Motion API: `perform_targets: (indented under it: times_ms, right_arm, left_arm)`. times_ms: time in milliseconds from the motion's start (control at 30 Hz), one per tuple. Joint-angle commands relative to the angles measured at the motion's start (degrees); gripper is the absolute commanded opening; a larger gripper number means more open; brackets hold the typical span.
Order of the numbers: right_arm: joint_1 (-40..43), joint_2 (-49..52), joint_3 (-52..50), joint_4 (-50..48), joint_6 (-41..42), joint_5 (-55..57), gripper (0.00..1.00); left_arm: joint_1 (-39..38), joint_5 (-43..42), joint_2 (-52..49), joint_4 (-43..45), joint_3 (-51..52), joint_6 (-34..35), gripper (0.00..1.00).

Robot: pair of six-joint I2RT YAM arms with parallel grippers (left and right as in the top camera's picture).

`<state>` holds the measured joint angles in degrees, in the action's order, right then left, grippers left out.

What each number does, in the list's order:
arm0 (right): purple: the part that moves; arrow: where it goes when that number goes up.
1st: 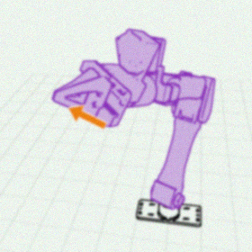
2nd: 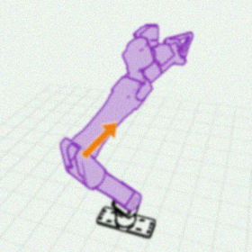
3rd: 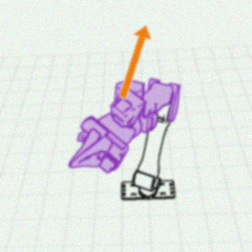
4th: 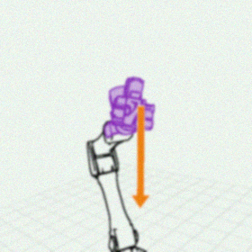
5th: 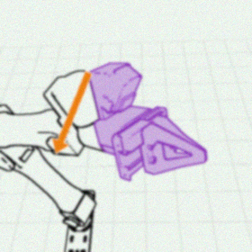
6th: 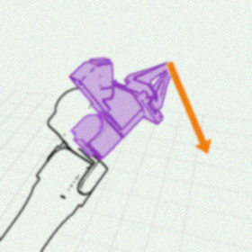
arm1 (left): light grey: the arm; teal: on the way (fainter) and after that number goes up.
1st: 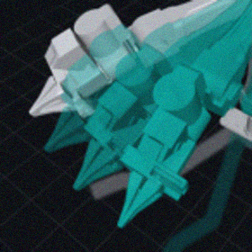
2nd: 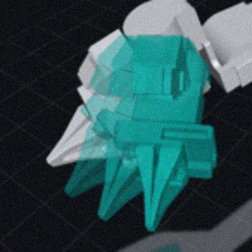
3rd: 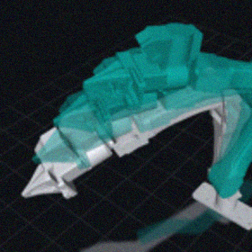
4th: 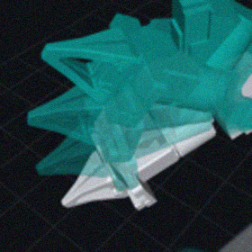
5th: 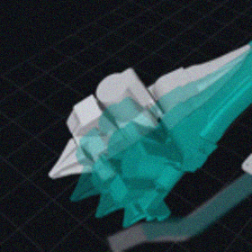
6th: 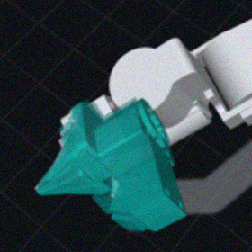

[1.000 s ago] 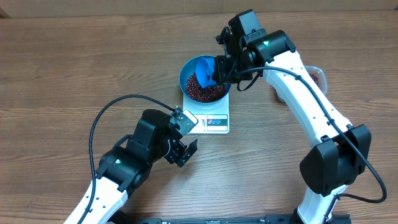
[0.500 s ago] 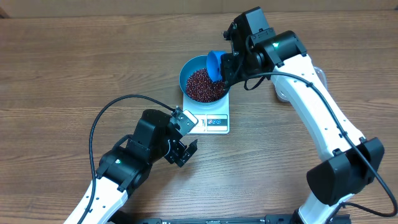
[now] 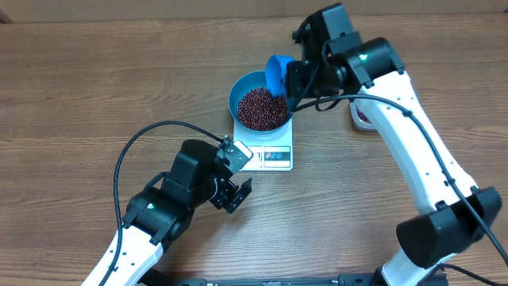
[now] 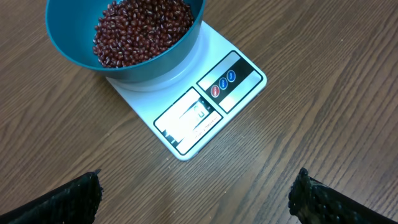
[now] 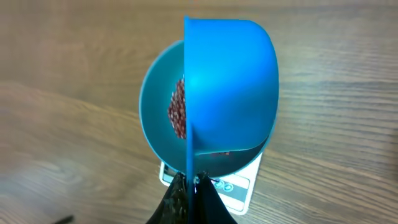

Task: Scoop item into bowl and weigh 150g on scale
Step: 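Move the empty blue scoop with the right gripper to the bean tub, then lower the blue scoop down into the bean tub with the right gripper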

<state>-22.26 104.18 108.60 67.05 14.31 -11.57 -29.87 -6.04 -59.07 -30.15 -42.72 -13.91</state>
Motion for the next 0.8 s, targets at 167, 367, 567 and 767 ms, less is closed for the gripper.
perform_targets:
  times_ms: [167,367,567,767]
  right_arm:
    - [8.26,-7.08,4.63,-0.22,8.28,0.39,0.04]
    - [17.05,-7.41,4.63,2.43,8.07,0.0,0.04]
    - [24.02,-7.37,4.63,7.63,2.99,0.0,0.04]
    - [26.51,-7.19,4.61,11.91,0.2,5.95,0.04]
  left_arm:
    - [0.37,-1.03,-0.2,0.17,0.24,-0.24,1.0]
    - [0.37,-1.03,-0.2,0.17,0.24,-0.24,1.0]
    - [0.37,-1.05,-0.2,0.17,0.24,-0.24,1.0]
    - [0.37,-1.03,-0.2,0.15,0.24,-0.24,1.0]
